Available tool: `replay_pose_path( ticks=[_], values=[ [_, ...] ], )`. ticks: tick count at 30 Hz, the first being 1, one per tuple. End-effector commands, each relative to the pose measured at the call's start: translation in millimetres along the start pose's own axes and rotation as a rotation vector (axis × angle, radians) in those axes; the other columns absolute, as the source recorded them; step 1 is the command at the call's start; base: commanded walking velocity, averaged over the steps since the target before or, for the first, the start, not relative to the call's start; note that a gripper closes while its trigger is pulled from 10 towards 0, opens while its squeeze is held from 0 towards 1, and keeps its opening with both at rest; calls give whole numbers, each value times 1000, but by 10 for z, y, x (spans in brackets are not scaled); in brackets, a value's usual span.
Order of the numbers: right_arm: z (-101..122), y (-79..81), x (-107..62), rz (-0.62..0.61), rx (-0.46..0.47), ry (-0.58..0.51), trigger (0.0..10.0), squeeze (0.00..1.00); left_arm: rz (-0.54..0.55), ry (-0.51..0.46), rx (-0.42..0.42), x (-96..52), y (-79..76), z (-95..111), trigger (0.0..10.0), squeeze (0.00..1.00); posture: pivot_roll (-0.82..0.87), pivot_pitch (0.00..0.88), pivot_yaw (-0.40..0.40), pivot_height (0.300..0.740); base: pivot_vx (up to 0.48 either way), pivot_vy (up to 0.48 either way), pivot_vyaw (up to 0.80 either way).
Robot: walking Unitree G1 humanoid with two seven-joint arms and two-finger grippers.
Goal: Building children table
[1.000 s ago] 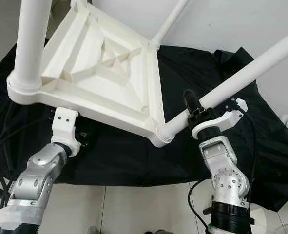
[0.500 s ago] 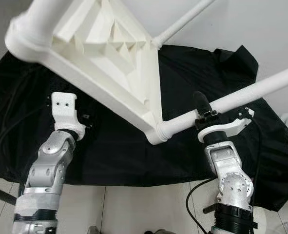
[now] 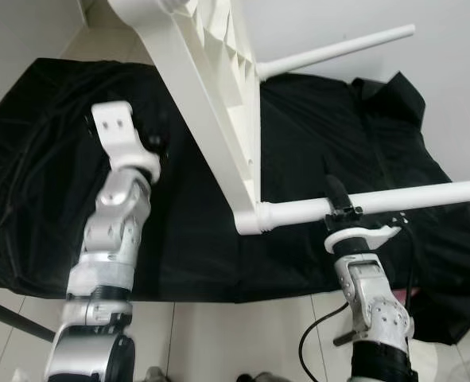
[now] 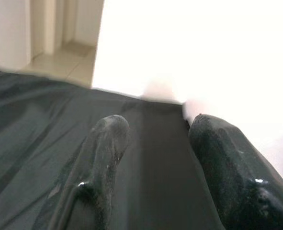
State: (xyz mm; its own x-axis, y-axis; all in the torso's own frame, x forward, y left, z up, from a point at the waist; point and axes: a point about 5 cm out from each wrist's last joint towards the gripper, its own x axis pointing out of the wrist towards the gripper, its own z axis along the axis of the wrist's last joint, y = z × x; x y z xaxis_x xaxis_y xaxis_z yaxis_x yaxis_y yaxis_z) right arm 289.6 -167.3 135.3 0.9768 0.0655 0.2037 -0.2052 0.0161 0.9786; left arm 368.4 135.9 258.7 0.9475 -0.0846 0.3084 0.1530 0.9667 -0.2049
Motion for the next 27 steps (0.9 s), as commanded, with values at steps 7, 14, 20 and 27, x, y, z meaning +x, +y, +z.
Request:
replay_pose_path(
  ticks=[7,14,20,27],
  values=[
    [-492,-66,54,63,255,85,10000,0,-150,-124,-55,357,-547,541,10000,0,32,94,-43,740,0,0,0],
    [-396,-171,-47,75,255,61,10000,0,-227,-126,-60,491,-818,656,10000,0,23,104,-38,740,0,0,0],
    [-322,-220,-161,64,203,58,10000,1000,-271,-123,-41,545,-977,682,10000,0,10,110,-36,740,0,0,0],
    [-113,-188,-443,29,123,36,10000,1000,-311,-125,-26,590,-1129,696,10000,0,-8,121,-42,740,0,0,0]
  ],
)
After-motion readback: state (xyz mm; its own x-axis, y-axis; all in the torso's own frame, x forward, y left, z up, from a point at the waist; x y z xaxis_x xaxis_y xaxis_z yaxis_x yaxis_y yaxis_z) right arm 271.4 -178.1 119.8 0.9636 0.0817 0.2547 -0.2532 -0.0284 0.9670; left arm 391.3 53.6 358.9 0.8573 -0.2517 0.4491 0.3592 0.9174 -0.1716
